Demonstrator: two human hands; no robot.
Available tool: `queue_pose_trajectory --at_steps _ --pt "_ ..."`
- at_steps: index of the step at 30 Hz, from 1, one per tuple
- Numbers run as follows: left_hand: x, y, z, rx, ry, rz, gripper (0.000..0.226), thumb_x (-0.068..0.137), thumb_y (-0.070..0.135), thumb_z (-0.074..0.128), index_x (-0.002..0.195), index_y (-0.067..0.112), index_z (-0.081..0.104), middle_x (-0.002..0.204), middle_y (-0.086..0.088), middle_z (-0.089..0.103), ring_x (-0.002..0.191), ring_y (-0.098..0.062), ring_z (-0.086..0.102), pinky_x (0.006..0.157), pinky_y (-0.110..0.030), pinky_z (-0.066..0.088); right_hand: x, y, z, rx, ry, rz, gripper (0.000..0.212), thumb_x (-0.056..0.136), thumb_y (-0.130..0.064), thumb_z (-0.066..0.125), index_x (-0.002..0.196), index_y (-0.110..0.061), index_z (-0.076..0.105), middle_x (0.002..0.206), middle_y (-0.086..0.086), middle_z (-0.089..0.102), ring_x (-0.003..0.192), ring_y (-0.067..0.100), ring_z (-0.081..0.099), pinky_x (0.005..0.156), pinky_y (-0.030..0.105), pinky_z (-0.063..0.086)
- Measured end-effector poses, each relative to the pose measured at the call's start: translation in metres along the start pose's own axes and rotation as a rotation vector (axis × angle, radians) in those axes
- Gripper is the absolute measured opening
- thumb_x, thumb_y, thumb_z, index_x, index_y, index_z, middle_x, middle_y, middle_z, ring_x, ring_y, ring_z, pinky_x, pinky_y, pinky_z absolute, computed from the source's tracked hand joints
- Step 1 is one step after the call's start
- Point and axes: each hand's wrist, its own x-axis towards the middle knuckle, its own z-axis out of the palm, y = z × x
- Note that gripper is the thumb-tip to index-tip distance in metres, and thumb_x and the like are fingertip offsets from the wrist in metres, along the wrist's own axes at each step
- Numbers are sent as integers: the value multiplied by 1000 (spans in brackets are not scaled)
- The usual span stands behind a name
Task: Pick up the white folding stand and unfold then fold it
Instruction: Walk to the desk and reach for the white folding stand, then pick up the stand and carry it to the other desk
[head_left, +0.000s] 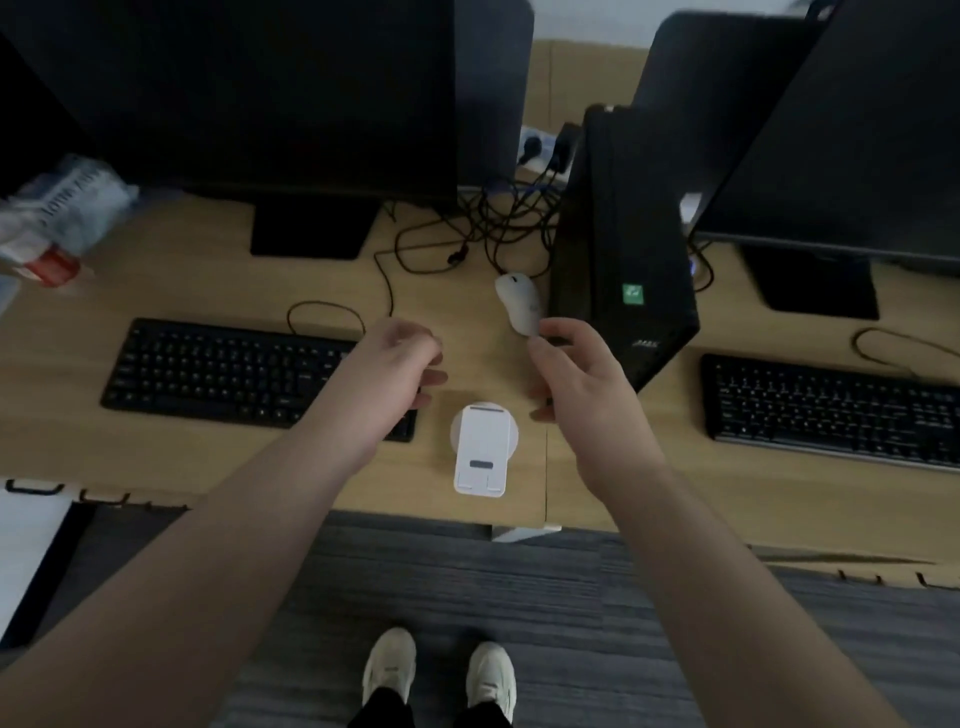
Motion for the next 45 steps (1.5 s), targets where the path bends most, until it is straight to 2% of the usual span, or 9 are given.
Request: queue_pose_trajectory --at_steps 5,10,15,19,25,28,35,40,45 --pt "22 -53 11 28 -24 -97 23 84 38 56 102 30 65 109 2 74 77 3 76 85 -39 63 14 49 16 -20 -11 108 32 89 -50 60 121 -45 61 109 -19 66 78 -1 71 70 27 54" --pt "44 -88 26 100 -74 -135 14 94 30 51 100 26 63 109 -1 72 92 -10 75 74 -33 58 27 93 24 -83 8 195 12 86 -52 58 98 -55 58 108 -20 64 86 12 71 79 39 60" --pt "56 -95 45 162 -110 -146 18 85 32 49 81 19 61 90 -5 68 89 -22 71 78 -39 57 40 122 28 -126 19 223 27 93 -46 58 120 -47 56 117 -9 61 88 14 66 73 35 56" --pt "64 -103 56 224 -90 -152 42 84 32 46 100 -2 63 102 -24 73 96 -37 73 87 -52 59 51 133 30 -135 19 248 32 95 -42 58 127 -41 57 121 -6 60 94 15 63 80 38 55" --pt "74 -115 67 243 -88 -202 30 90 23 48 96 -1 65 88 -14 65 86 -30 65 77 -41 49 60 142 39 -199 -7 266 42 96 -33 57 138 -30 55 127 2 61 105 24 64 91 48 57" --pt "76 -119 73 245 -93 -222 21 94 14 49 74 8 54 66 -5 48 62 -24 49 65 -35 37 61 144 45 -205 -30 293 48 96 -28 58 143 -21 52 128 4 59 108 29 66 93 52 58" --pt "82 -127 75 235 -99 -225 14 91 5 51 78 7 48 69 -8 42 60 -22 40 54 -29 26 64 153 46 -282 -37 279 46 91 -9 60 136 -19 59 101 -11 62 84 15 66 58 29 53" --pt "81 -128 75 265 -92 -186 6 89 7 52 84 6 55 72 -7 49 63 -22 49 54 -26 29 63 151 46 -312 -32 221 48 87 3 63 130 -20 62 94 -21 59 78 5 61 54 23 47" --pt "77 -112 71 250 -46 -148 39 92 15 55 127 0 61 83 -3 64 67 -17 62 53 -25 39 59 133 42 -270 -21 155 50 84 5 67 114 -34 58 94 -23 61 76 1 61 42 7 43"
